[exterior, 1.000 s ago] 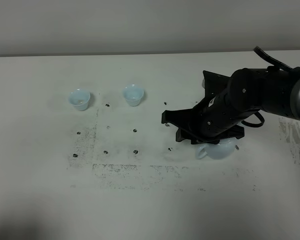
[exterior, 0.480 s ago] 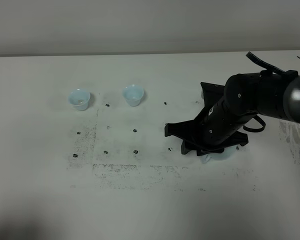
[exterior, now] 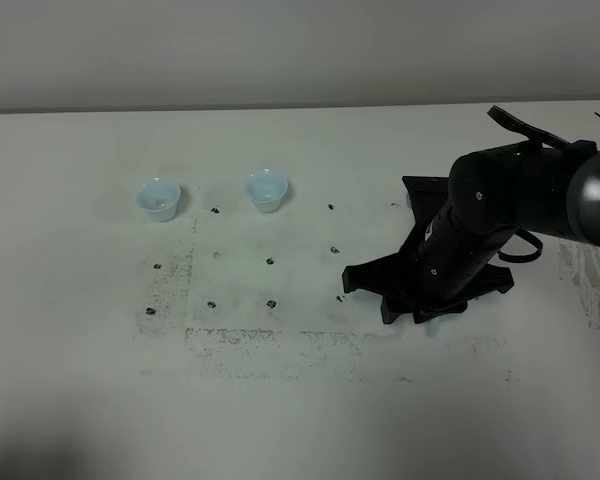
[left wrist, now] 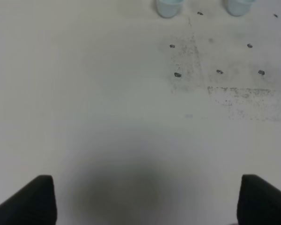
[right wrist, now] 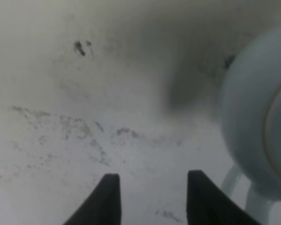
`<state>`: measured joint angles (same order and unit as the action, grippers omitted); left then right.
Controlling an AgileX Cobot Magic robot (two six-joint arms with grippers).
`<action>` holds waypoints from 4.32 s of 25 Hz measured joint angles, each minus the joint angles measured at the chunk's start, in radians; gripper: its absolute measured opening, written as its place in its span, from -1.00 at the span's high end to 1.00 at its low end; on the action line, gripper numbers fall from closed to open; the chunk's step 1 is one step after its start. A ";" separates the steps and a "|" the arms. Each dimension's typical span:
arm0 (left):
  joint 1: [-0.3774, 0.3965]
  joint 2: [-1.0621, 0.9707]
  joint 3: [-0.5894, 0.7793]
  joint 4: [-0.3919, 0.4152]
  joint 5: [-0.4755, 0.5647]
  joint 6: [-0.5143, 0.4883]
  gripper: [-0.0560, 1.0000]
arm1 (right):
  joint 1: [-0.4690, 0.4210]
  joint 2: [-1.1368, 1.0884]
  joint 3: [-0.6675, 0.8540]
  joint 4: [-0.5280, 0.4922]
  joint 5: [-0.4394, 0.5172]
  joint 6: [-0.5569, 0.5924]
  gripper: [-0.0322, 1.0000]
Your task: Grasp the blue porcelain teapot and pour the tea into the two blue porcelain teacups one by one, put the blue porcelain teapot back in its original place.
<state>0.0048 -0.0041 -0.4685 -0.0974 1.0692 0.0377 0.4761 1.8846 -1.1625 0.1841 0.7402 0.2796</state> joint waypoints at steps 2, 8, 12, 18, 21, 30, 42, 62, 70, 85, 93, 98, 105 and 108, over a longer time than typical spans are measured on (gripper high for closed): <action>0.000 0.000 0.000 0.000 0.000 0.000 -0.51 | 0.000 0.000 0.000 -0.020 0.019 0.000 0.31; 0.000 0.000 0.000 0.000 0.000 0.000 -0.51 | 0.000 0.000 0.000 -0.089 0.077 0.003 0.31; 0.000 0.000 0.000 0.000 0.000 0.000 -0.51 | 0.000 0.000 0.000 -0.110 0.091 0.004 0.31; 0.000 0.000 0.000 0.000 0.000 0.000 -0.51 | 0.000 0.000 0.000 -0.139 0.111 0.004 0.31; 0.000 0.000 0.000 0.000 0.000 0.000 -0.51 | 0.000 0.000 0.000 -0.157 0.122 0.011 0.31; 0.000 0.000 0.000 0.000 0.000 0.000 -0.51 | 0.000 -0.223 -0.020 -0.233 0.217 0.005 0.31; 0.000 0.000 0.000 0.000 0.000 0.000 -0.51 | -0.088 -0.356 -0.036 -0.410 0.362 -0.104 0.31; 0.000 0.000 0.000 0.000 0.000 0.000 -0.51 | -0.137 -0.059 -0.232 -0.227 0.475 -0.215 -0.13; 0.000 0.000 0.000 0.000 0.000 0.000 -0.51 | -0.137 -0.059 -0.091 -0.139 0.419 -0.221 -0.13; 0.000 0.000 0.000 0.000 0.000 0.000 -0.51 | -0.156 -0.029 -0.088 -0.087 0.299 -0.190 -0.13; 0.000 0.000 0.000 0.000 0.000 0.000 -0.51 | -0.156 -0.007 -0.088 -0.077 0.276 -0.187 -0.13; 0.000 0.000 0.000 0.000 0.000 0.000 -0.51 | -0.156 0.027 -0.088 -0.075 0.258 -0.186 -0.11; 0.000 0.000 0.000 0.000 0.000 0.000 -0.51 | -0.156 0.031 -0.088 -0.076 0.238 -0.186 -0.10; 0.000 0.000 0.000 0.000 0.000 0.000 -0.51 | -0.156 0.042 -0.088 -0.076 0.235 -0.186 -0.10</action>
<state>0.0048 -0.0041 -0.4685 -0.0974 1.0692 0.0377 0.3198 1.9264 -1.2501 0.1083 0.9753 0.0935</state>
